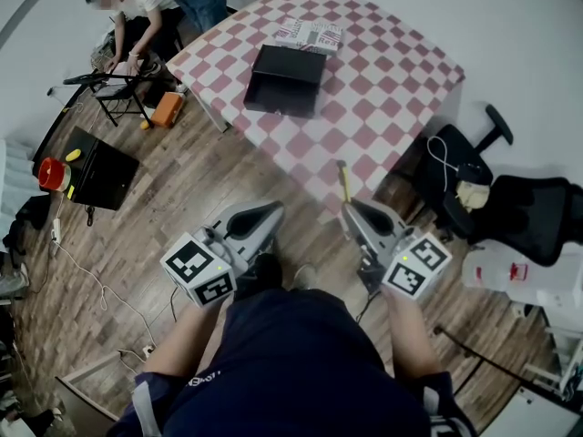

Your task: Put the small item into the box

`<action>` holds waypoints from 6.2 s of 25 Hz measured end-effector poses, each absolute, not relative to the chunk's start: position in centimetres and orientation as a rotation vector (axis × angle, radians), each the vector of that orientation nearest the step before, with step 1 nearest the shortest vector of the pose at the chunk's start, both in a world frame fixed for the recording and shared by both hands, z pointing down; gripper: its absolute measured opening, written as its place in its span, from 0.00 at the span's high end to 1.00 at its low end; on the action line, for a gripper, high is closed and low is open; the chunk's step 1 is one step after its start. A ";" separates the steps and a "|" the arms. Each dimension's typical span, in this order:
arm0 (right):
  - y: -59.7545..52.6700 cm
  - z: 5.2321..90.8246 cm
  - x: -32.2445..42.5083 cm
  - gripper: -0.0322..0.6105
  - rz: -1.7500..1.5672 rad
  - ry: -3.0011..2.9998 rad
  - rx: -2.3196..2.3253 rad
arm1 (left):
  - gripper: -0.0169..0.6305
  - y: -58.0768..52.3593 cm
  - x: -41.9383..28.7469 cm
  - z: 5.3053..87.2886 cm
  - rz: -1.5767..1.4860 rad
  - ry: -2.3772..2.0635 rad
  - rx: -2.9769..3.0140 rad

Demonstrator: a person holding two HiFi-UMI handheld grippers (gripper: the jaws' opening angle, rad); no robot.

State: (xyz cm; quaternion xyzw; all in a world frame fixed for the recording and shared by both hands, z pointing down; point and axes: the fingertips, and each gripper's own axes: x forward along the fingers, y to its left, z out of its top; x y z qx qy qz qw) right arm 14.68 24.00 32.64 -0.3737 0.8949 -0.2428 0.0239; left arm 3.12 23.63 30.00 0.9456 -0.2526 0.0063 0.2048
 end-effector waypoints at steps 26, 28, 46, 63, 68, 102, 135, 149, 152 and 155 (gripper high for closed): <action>-3.4 35.6 6.6 0.90 -0.854 2.687 -1.420 | 0.92 -5.2 -5.4 34.4 0.056 -0.497 2.613; -4.7 35.7 6.6 0.90 -0.862 2.662 -1.446 | 0.92 -6.6 -5.7 34.3 0.064 -0.473 2.623; -15.2 42.0 5.6 0.90 -0.962 2.813 -1.487 | 0.92 -14.4 -7.5 37.7 0.124 -0.539 2.593; -19.7 57.2 1.3 0.90 -1.322 3.125 -1.213 | 0.92 -15.3 -8.3 42.6 0.149 -0.759 2.423; -19.8 60.7 0.9 0.90 -1.404 3.206 -1.228 | 0.92 -14.9 -8.9 43.4 0.143 -0.793 2.394; -19.6 65.4 1.1 0.78 -1.617 3.371 -1.244 | 0.92 -15.7 -8.2 45.4 0.172 -0.771 2.361; -18.2 41.7 10.2 0.90 -0.898 2.888 -1.328 | 0.92 -18.1 1.4 38.3 0.311 -0.580 2.599; -15.5 37.5 12.5 0.92 -0.764 2.836 -1.396 | 0.92 -16.2 3.0 36.0 0.314 -0.559 2.655; -15.0 36.9 12.6 0.92 -0.750 2.832 -1.398 | 0.92 -15.7 3.1 35.8 0.316 -0.555 2.661; -14.6 36.5 12.7 0.92 -0.739 2.831 -1.401 | 0.92 -15.2 3.3 35.6 0.316 -0.549 2.665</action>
